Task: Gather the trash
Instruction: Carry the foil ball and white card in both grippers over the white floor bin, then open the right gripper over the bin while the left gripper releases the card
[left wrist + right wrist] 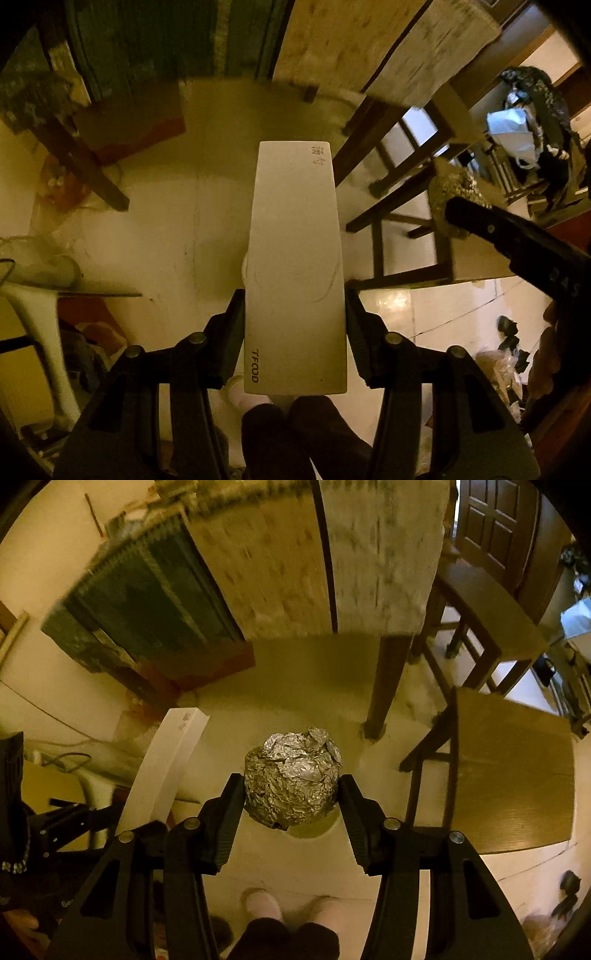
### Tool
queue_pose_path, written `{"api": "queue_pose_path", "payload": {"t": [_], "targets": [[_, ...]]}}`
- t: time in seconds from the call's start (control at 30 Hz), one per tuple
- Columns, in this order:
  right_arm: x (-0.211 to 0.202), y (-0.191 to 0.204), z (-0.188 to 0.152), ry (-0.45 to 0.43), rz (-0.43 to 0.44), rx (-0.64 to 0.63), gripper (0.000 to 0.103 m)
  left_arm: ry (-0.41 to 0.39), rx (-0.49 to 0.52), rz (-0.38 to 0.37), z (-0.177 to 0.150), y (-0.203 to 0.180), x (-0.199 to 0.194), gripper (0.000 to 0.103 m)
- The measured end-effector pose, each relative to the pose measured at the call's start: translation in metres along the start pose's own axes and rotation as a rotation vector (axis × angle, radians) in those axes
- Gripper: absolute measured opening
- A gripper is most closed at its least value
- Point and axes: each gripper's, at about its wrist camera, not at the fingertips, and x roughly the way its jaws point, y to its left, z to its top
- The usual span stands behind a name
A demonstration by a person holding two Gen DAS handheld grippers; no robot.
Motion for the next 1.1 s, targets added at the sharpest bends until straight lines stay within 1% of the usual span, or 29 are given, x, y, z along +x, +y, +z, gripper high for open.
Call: {"api": "queue_pose_path", "payload": {"t": [0.03,0.1,0.2,0.3,0.37,0.4,0.43,0.53,0.6,0.73,0.8,0.87,0.97,1.1], "targets": [[0.012,0.000,-0.003,0.003,-0.008,-0.011,0.048,0.009,0.002,0.004,-0.003,0.002,0.011,0.050],[0.032,-0.002,-0.007,0.012,0.003,-0.013,0.048,0.031,0.003,0.014,-0.008,0.008,0.036,0.050],[0.058,-0.004,-0.014,0.034,0.047,-0.006,0.049,0.060,0.007,0.025,-0.014,0.014,0.067,0.050],[0.080,-0.005,-0.017,0.037,0.092,-0.003,0.051,0.081,0.007,0.020,-0.019,0.018,0.091,0.050],[0.089,-0.006,-0.016,0.048,0.109,0.004,0.057,0.094,0.008,0.016,-0.021,0.021,0.106,0.050],[0.096,-0.009,-0.015,0.055,0.109,0.014,0.064,0.100,0.010,0.015,-0.020,0.020,0.110,0.050],[0.100,-0.011,-0.016,0.056,0.110,0.027,0.067,0.106,0.013,0.015,-0.019,0.020,0.115,0.050],[0.105,-0.017,-0.017,0.066,0.116,0.049,0.067,0.121,0.018,0.011,-0.014,0.018,0.128,0.050],[0.107,-0.021,-0.019,0.074,0.106,0.062,0.067,0.134,0.020,0.000,-0.009,0.017,0.137,0.050],[0.106,-0.031,-0.023,0.085,0.084,0.076,0.067,0.144,0.028,-0.024,0.003,0.007,0.148,0.052],[0.104,-0.036,-0.024,0.090,0.073,0.081,0.067,0.162,0.026,0.000,0.008,0.007,0.158,0.056],[0.101,-0.039,-0.024,0.098,0.062,0.083,0.067,0.184,0.025,0.013,0.012,0.005,0.163,0.056],[0.095,-0.041,-0.022,0.103,0.056,0.085,0.067,0.175,0.029,0.015,0.015,0.001,0.154,0.056],[0.076,-0.039,-0.016,0.096,0.055,0.081,0.067,0.151,0.036,0.013,0.020,-0.004,0.127,0.056]]}}
